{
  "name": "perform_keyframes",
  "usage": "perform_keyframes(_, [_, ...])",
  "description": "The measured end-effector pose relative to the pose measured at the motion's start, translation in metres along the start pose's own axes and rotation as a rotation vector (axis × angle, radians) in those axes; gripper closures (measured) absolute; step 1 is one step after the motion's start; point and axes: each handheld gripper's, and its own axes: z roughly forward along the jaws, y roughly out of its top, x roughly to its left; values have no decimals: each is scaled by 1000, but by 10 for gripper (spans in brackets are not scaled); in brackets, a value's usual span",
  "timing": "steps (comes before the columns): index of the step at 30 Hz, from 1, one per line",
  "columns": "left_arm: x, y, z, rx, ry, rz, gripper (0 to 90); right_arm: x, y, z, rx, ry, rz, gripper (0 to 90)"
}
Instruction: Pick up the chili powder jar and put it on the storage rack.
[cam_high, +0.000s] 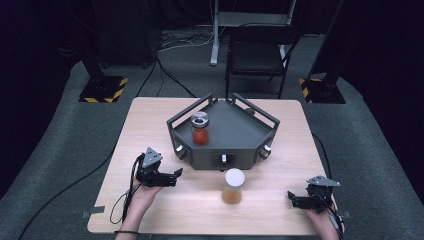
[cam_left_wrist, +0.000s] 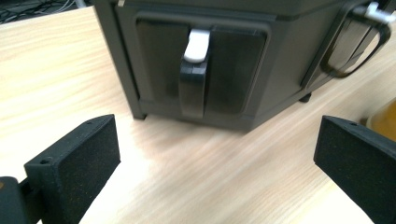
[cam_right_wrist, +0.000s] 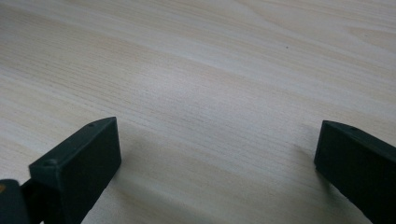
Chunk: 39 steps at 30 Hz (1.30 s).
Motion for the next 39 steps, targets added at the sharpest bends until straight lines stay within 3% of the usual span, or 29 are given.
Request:
perform_keyframes(9, [8, -28, -3, 33, 18, -37, 3, 0, 0, 0, 0, 0, 0, 0])
perform_keyframes(21, [10, -52, -6, 70, 82, -53, 13, 0, 0, 0, 0, 0, 1, 0])
perform_keyframes(39, [16, -45, -2, 212, 96, -66, 22, 0, 0, 0, 0, 0, -1, 0])
